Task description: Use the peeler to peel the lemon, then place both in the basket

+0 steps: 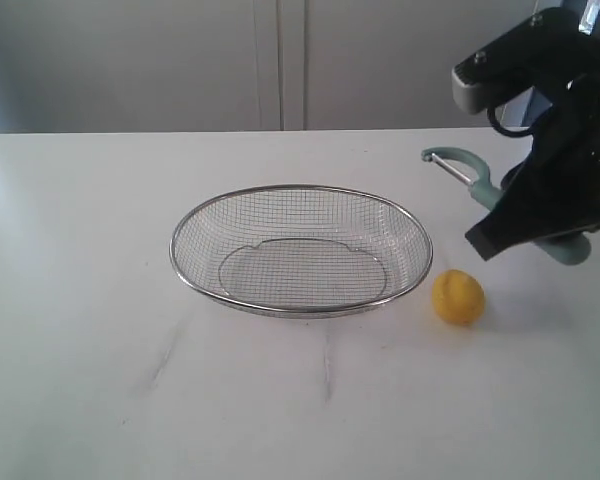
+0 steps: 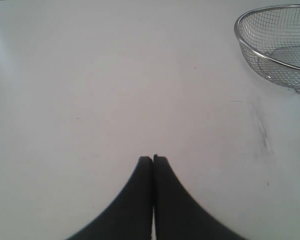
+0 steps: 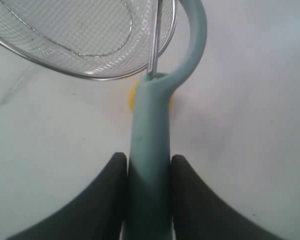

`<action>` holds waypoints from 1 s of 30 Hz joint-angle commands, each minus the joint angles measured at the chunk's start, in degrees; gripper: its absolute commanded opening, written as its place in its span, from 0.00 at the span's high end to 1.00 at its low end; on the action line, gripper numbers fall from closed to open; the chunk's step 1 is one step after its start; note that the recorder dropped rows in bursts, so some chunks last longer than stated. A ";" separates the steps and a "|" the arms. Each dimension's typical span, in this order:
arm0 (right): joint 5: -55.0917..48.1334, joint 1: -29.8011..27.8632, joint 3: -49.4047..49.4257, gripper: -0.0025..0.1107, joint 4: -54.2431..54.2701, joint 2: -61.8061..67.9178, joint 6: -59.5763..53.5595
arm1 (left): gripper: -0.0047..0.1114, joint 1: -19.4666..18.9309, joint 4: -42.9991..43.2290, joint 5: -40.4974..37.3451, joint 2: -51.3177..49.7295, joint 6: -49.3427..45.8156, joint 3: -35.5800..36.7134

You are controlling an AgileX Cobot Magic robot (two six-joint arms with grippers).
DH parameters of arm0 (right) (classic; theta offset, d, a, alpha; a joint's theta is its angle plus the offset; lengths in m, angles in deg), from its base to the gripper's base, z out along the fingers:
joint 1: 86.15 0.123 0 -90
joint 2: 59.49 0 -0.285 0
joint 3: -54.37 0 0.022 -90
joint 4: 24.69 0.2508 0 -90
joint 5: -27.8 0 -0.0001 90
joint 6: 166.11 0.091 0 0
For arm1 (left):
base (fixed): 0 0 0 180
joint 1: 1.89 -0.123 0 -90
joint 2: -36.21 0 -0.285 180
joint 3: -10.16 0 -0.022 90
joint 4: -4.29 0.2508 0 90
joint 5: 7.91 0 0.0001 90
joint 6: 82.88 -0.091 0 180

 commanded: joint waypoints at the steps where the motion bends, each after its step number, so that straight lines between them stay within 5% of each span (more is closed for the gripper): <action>1: 5.10 -0.45 4.34 0.98 0.54 -1.94 0.21 | 0.96 0.34 -0.48 -0.07 0.21 0.03 0.29; 11: 13.02 -0.33 10.84 0.98 0.27 -10.82 0.21 | 0.96 0.34 -0.48 -0.07 0.21 0.03 0.29; 30: 13.02 -0.33 10.84 0.98 0.27 -12.13 0.21 | 0.96 0.37 -0.48 -0.07 0.21 0.03 0.29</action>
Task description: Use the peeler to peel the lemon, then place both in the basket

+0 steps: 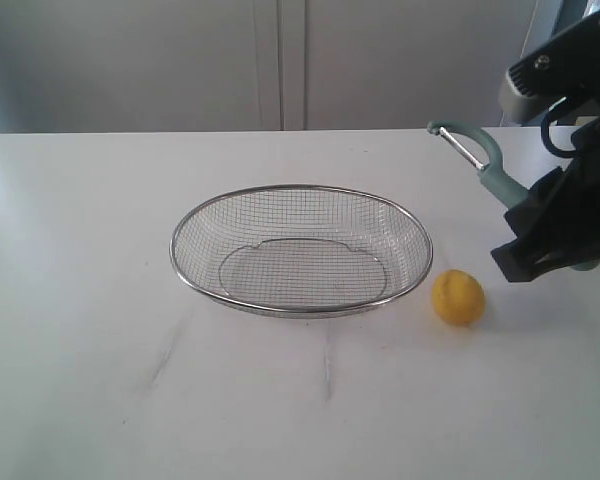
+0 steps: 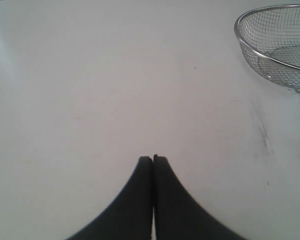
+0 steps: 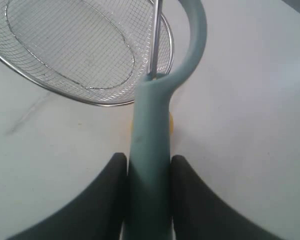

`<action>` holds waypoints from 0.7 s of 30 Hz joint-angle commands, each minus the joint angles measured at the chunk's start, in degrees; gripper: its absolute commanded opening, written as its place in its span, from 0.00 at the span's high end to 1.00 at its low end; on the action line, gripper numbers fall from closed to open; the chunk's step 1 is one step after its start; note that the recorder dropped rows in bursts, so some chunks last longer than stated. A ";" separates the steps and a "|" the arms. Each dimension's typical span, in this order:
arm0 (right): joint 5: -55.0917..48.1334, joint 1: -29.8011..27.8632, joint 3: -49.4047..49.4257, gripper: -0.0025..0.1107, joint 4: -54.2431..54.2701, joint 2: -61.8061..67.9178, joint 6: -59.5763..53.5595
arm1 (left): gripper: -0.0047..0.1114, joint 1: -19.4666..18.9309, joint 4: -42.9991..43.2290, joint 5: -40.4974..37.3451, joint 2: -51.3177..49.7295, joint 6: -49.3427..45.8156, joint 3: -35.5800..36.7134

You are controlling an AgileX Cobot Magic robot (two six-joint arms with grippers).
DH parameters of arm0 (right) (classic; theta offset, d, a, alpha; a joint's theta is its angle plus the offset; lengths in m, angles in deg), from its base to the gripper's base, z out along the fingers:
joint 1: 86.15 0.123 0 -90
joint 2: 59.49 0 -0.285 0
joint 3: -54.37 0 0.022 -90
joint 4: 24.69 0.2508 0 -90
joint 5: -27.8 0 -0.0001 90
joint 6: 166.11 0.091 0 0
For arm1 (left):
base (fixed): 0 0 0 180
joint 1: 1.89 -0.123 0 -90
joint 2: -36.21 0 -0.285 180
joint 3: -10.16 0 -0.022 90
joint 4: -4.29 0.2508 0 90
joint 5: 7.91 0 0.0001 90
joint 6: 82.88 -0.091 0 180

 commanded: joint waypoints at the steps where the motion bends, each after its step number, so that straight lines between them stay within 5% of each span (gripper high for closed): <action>1: 0.78 -0.09 0.02 0.98 -0.19 -0.45 0.21 | 0.96 0.37 -0.48 -0.07 0.21 0.03 0.29; 21: 0.65 -0.09 0.02 0.98 -0.19 -0.45 0.21 | 0.96 0.37 1.48 -0.07 0.21 -8.79 0.29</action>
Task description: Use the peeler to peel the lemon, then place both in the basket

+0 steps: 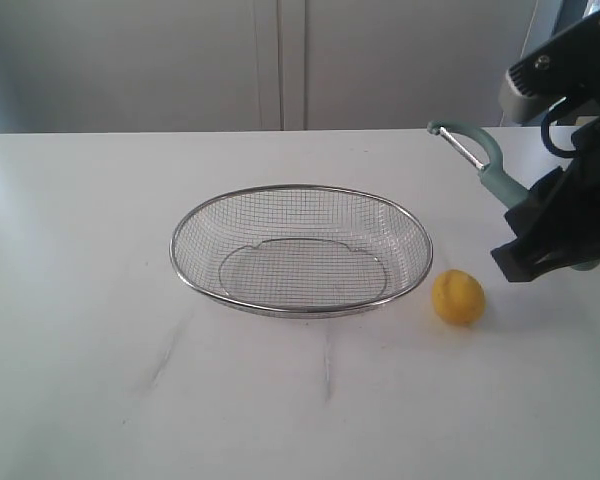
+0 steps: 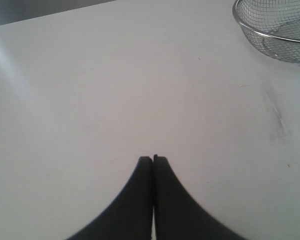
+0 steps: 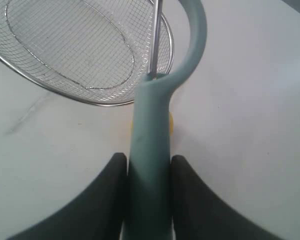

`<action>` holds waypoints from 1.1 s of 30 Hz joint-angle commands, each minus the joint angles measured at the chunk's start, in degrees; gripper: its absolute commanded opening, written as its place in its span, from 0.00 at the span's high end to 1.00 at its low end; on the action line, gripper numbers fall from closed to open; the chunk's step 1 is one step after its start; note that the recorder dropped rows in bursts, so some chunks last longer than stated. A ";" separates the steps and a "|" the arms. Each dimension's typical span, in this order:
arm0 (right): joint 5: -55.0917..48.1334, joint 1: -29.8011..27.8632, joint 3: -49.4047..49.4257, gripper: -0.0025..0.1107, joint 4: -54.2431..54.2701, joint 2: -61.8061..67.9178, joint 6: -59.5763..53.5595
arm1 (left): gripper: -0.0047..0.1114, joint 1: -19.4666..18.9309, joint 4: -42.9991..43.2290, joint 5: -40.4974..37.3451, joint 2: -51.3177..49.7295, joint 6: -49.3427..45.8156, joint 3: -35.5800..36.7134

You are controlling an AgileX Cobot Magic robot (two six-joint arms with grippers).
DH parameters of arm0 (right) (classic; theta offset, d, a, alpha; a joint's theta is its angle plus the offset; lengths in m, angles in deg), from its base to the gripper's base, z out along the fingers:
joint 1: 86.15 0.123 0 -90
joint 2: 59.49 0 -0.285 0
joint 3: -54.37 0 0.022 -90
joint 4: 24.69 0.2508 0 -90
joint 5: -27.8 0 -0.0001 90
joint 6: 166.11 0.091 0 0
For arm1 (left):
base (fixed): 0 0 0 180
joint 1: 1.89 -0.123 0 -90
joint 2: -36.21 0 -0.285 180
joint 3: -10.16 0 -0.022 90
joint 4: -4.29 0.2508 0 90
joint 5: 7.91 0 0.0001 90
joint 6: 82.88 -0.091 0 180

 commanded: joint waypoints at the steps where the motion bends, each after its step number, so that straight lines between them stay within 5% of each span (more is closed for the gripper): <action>1: 0.65 -0.09 0.02 0.98 -0.19 -0.45 0.21 | 0.96 0.37 -0.07 0.13 0.21 -1.22 0.29; 21: 0.65 -0.09 0.02 0.98 -0.19 -0.45 0.21 | 0.96 0.37 -0.63 18.68 0.21 -0.92 0.29; 33: 0.54 -0.09 0.02 0.98 -0.19 -0.45 0.21 | 0.96 0.37 -0.62 39.81 0.21 32.14 0.29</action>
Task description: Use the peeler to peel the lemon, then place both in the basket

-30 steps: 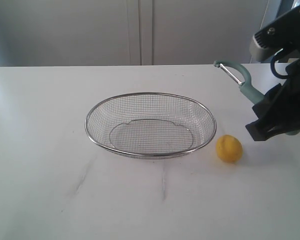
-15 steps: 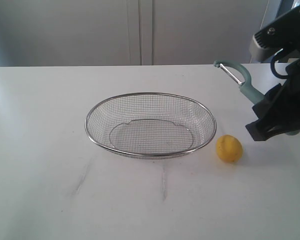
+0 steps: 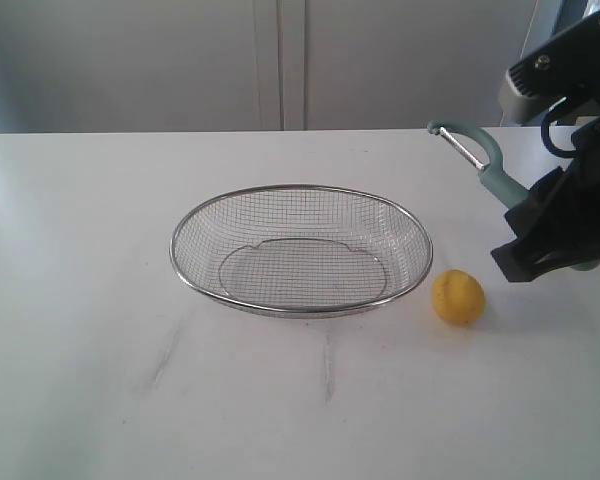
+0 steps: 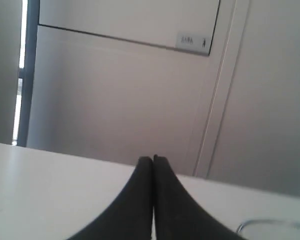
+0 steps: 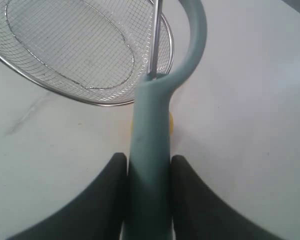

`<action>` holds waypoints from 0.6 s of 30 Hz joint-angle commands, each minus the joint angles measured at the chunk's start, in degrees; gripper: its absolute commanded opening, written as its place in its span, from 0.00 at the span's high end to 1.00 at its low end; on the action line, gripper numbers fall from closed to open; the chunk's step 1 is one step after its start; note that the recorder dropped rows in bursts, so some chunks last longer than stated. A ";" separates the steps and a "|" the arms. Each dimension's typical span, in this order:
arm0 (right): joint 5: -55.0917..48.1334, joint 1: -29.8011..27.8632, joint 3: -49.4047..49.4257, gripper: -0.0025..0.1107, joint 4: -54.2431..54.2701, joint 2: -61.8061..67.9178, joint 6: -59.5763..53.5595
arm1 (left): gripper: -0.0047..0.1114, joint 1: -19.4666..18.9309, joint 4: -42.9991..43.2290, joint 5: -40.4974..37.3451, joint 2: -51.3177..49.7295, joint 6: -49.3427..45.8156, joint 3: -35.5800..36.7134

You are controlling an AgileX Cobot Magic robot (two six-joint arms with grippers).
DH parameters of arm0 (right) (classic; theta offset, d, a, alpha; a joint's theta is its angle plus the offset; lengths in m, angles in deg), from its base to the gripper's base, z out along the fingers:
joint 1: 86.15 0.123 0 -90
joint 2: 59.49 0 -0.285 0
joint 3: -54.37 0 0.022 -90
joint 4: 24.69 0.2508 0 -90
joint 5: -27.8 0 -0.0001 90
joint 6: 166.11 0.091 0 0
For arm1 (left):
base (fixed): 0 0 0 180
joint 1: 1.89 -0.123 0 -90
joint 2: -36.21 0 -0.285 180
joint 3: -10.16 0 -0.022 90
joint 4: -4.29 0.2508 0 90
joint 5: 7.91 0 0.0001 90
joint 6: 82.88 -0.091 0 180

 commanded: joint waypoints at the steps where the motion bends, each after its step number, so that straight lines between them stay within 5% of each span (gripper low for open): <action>1: 0.54 -0.09 0.02 0.98 -0.19 -0.45 0.21 | 0.96 0.37 -0.65 6.80 0.21 13.16 0.29; 12: 0.54 -0.09 0.02 0.98 -0.19 -0.45 0.21 | 0.96 0.37 -0.31 20.68 0.21 29.60 0.29; 18: 0.54 -0.09 0.02 0.98 -0.19 -0.45 0.21 | 0.96 0.37 -0.31 16.94 0.21 29.82 -6.22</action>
